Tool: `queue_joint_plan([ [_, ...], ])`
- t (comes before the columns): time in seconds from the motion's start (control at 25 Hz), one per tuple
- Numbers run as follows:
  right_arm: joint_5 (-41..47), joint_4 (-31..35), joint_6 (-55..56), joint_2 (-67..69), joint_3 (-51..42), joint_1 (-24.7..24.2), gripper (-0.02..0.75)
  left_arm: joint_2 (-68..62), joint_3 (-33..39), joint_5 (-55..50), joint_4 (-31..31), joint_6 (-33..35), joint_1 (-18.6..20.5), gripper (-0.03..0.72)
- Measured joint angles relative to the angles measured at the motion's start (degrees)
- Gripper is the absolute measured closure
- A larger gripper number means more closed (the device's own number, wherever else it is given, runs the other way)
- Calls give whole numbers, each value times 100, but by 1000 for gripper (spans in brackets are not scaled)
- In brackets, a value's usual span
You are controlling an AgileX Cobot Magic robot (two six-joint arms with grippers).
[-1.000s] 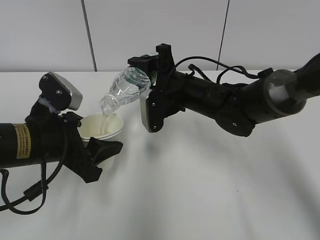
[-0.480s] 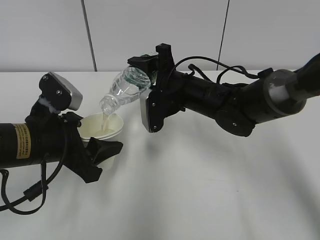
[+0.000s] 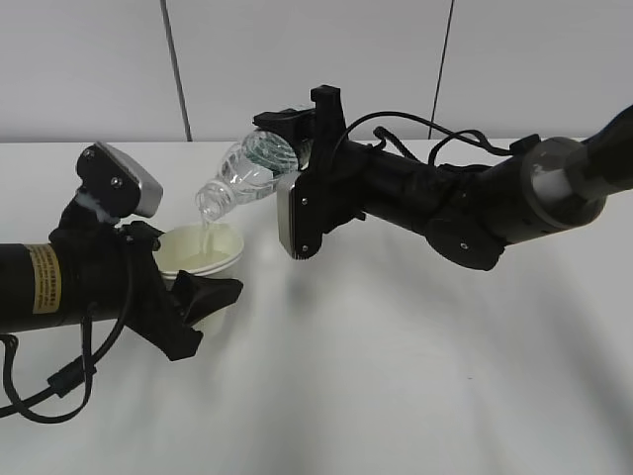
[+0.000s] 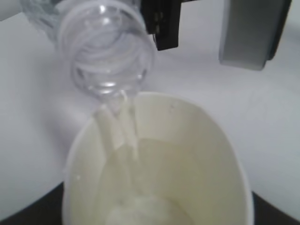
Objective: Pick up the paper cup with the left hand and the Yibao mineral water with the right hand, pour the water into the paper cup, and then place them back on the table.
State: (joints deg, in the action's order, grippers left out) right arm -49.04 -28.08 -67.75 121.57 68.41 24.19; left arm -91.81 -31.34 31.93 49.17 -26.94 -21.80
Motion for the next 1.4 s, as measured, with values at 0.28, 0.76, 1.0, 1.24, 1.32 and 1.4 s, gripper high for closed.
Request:
queue_joint_plan([
  [0.28,0,42,1613,0,9,115,276,0,0,97,-358,6,0,293],
  [0.76,0,1362,4856,0,9,131,276,0,0,226,-1742,815,100,293],
  [1.0,0,2042,5425,-189,-353,131,276,-164,0,800,-2082,985,498,293],
  [1.24,-69,2977,5514,-647,-1132,97,276,-679,-141,1014,-2298,1210,600,293],
  [1.32,-184,3335,5526,-712,-1375,82,276,-869,-291,1029,-2319,1231,600,293],
  [1.4,-279,3629,5526,-726,-1628,71,276,-1041,-440,1062,-2359,1251,600,293],
])
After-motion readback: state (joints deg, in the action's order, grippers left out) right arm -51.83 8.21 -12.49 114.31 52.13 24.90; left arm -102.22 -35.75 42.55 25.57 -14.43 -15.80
